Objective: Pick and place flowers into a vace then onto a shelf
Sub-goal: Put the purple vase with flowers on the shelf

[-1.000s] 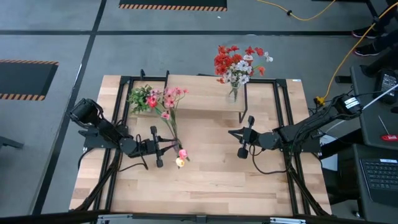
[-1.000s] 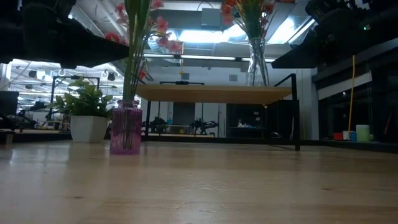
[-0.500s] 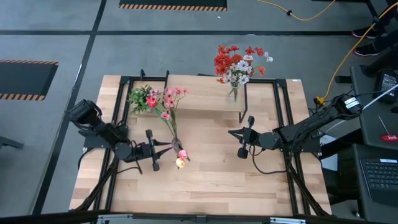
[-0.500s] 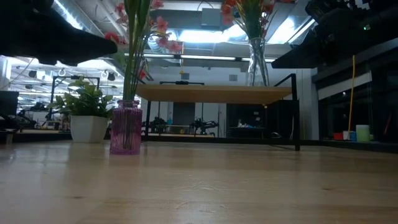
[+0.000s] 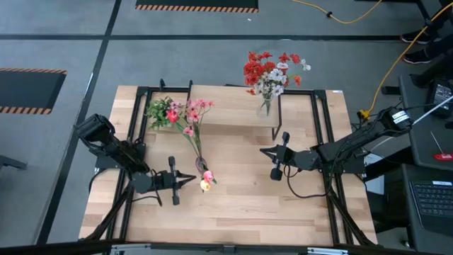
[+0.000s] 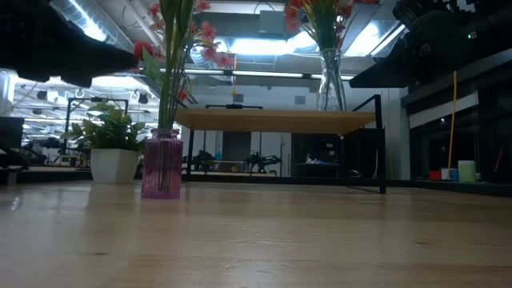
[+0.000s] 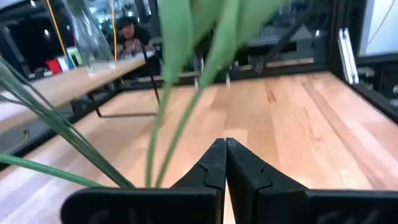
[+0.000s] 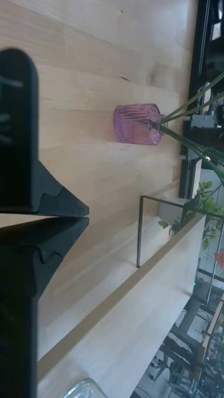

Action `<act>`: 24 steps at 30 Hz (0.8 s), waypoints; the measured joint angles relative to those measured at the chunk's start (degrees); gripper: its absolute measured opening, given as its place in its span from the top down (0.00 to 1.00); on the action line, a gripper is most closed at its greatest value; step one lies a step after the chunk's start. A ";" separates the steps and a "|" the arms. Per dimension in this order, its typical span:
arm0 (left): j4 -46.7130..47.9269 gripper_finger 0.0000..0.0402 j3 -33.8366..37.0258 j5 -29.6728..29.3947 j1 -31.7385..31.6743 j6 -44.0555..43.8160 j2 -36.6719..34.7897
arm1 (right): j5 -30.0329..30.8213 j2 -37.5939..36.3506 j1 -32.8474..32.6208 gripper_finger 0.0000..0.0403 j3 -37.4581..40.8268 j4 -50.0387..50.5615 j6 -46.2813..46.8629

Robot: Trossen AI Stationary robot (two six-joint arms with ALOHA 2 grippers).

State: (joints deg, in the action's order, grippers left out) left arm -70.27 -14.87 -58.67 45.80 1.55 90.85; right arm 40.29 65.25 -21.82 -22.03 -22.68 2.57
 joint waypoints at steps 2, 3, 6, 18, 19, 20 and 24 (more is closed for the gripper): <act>5.45 0.99 -1.51 0.03 -0.02 -3.29 0.00 | 0.00 0.00 0.01 0.96 0.01 0.00 -0.02; 7.86 1.00 -2.11 0.02 -0.02 -5.18 0.00 | 0.00 0.00 0.00 0.96 0.01 0.00 0.00; 12.41 1.00 -3.54 -0.15 -0.02 -11.96 0.00 | 0.00 0.00 0.01 0.96 -0.01 0.00 0.00; 40.82 1.00 -15.11 -0.64 0.04 -29.47 0.00 | 0.00 0.00 -0.01 0.96 -0.01 0.93 -0.14; 43.19 1.00 -15.67 -0.62 0.02 -30.96 0.00 | 0.00 0.00 -0.01 0.96 -0.01 1.05 -0.22; 45.31 1.00 -16.06 -0.60 0.04 -32.47 0.00 | 0.00 0.00 -0.01 0.96 0.00 1.14 -0.24; 48.04 0.99 -16.22 -0.38 0.04 -35.33 0.00 | 0.00 0.00 -0.01 0.96 -0.01 1.36 -0.25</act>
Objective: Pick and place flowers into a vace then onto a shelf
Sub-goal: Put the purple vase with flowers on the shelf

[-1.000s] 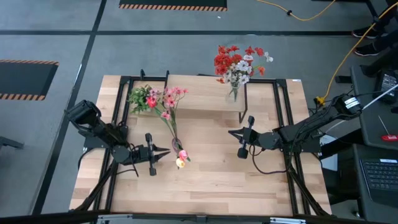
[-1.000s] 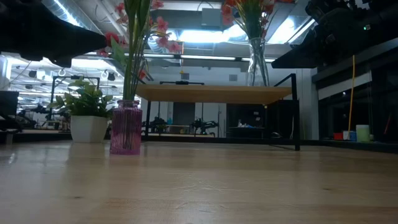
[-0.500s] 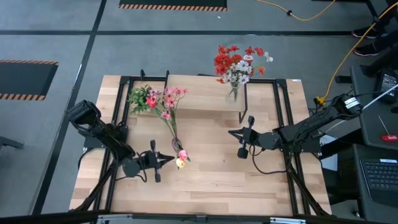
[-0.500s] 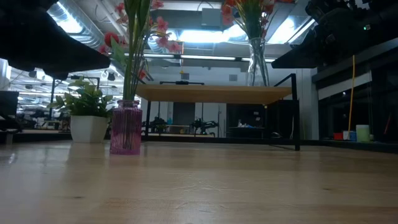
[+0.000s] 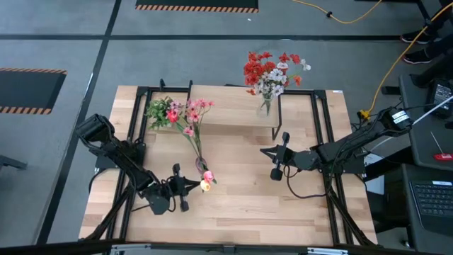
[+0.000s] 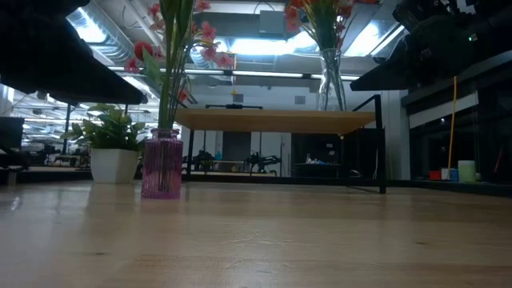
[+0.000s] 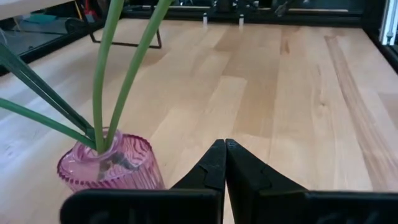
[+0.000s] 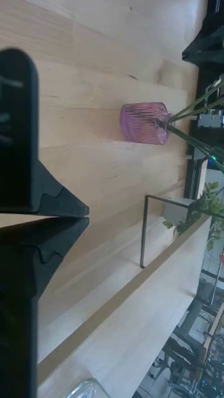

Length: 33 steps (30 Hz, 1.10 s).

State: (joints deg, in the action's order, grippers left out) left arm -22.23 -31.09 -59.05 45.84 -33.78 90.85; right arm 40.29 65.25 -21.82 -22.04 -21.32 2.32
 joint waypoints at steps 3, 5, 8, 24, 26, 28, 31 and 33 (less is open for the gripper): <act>-0.08 0.97 0.00 -0.11 -0.11 -0.15 0.00 | -0.02 0.00 0.00 0.96 -0.01 0.00 -0.02; -0.08 0.95 0.00 -0.96 -0.17 -0.17 0.00 | 0.00 0.00 0.01 0.96 0.00 0.00 -0.02; -0.03 0.91 0.00 -2.41 -0.18 -0.17 0.00 | 0.00 0.00 0.00 0.96 0.01 0.00 0.04; 0.23 0.54 0.00 -2.52 -0.20 1.31 0.00 | -0.02 0.00 0.00 0.96 0.01 0.00 0.18; 0.23 0.50 0.00 -2.56 -0.20 4.15 0.00 | -0.02 0.00 0.00 0.96 -0.01 0.00 0.18; 0.25 0.47 0.00 -3.37 -0.20 5.54 0.00 | -0.02 0.00 0.02 0.96 0.01 0.00 0.20; 1.68 0.44 0.00 -4.85 -0.20 5.73 0.00 | -0.02 0.00 0.00 0.96 0.01 0.00 0.20; 4.87 0.44 0.00 -5.57 -0.20 3.42 0.00 | -0.02 0.00 0.00 0.96 0.01 -0.01 0.20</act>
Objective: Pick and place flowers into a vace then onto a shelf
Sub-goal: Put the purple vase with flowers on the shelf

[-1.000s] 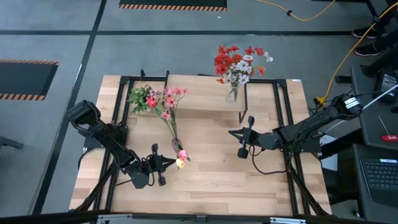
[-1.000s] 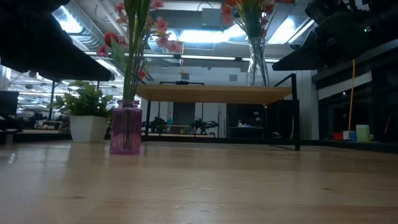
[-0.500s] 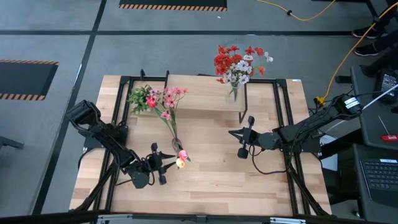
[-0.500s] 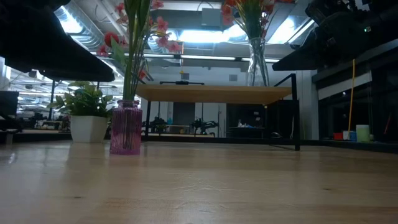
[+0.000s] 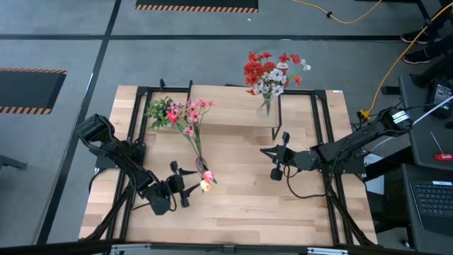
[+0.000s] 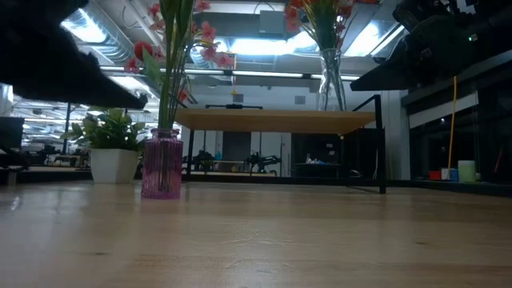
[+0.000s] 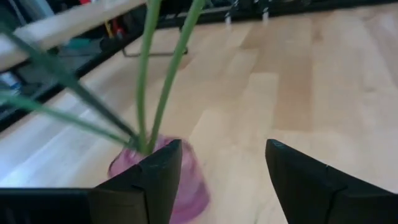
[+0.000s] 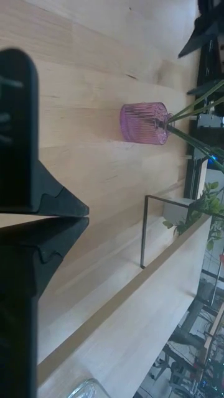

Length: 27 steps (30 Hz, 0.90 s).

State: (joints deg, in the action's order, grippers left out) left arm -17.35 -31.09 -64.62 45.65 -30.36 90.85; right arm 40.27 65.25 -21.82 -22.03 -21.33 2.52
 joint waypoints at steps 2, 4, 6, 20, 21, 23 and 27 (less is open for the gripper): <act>4.60 0.44 0.00 0.09 0.00 -4.92 0.00 | 0.00 0.00 0.01 0.96 0.01 0.00 0.00; 8.93 0.44 0.00 0.16 0.00 -11.00 0.00 | 0.00 0.00 0.01 0.96 0.00 -0.01 0.00; 12.24 0.44 0.00 0.22 0.00 -15.81 0.00 | 0.00 0.00 0.00 0.96 -0.01 -0.01 -0.01; 17.23 0.44 2.01 5.09 -4.31 -23.70 0.00 | 0.00 0.00 0.00 0.96 -0.01 -0.04 -0.20; 17.72 0.44 2.01 6.04 -4.87 -23.37 0.00 | 0.00 0.00 0.00 0.96 -0.01 -0.03 -0.20; 17.99 0.44 2.03 8.63 -6.08 -21.98 0.00 | 0.00 -0.01 0.00 0.96 0.01 -0.03 -0.20; 17.56 0.44 2.03 12.57 -8.11 -19.35 0.02 | 0.00 0.00 0.02 0.96 0.00 -0.04 -0.42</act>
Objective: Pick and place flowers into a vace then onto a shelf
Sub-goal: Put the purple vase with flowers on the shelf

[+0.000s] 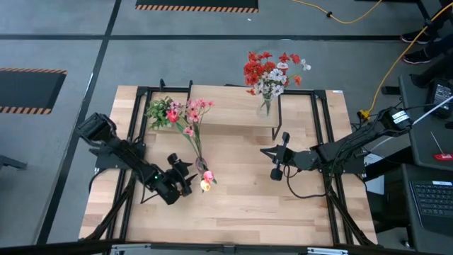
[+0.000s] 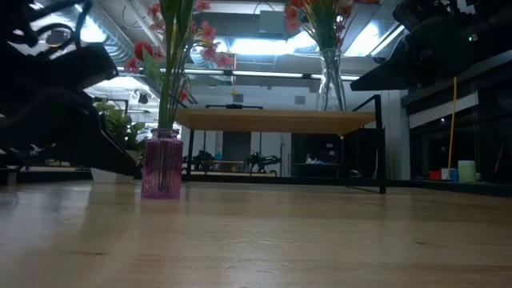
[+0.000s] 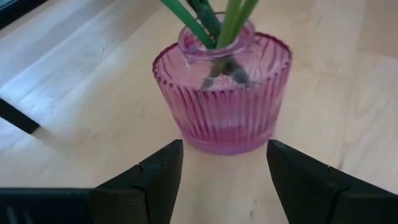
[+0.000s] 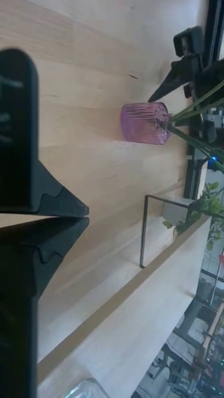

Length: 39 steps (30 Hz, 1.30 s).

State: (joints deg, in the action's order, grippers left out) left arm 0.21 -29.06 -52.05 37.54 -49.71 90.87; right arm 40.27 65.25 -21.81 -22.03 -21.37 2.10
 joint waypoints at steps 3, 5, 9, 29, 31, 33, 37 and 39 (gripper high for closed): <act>0.01 0.44 0.00 1.23 -1.44 1.62 0.00 | 0.00 0.00 -0.01 0.96 0.01 0.00 -1.09; 0.01 0.44 0.00 1.87 -2.34 3.07 0.00 | 0.00 0.00 -0.02 0.96 0.01 0.02 -1.11; -0.02 0.44 0.00 3.49 -4.26 6.44 0.00 | 0.00 0.00 -0.01 0.96 -0.01 0.01 -1.11; -8.22 0.44 0.02 5.90 -13.40 24.65 0.02 | 0.00 0.00 -0.02 0.96 0.00 0.00 -1.13; -8.46 0.44 0.02 6.16 -13.92 24.99 0.02 | 0.00 0.00 -0.01 0.96 0.00 0.01 -1.13; -9.44 0.44 0.02 7.46 -14.52 25.00 0.02 | 0.00 0.00 0.00 0.96 0.00 0.00 -1.13; -11.81 0.44 0.02 10.17 -15.28 24.72 0.02 | 0.00 0.00 -0.01 0.96 0.01 0.00 -1.13; -13.72 0.44 0.02 10.00 -15.30 23.55 0.02 | 0.02 0.00 -0.01 0.96 0.01 0.00 -1.13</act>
State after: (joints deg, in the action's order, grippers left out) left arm -13.51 -29.04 -42.05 22.24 -26.17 90.89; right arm 40.29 65.25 -21.81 -22.02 -21.37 0.97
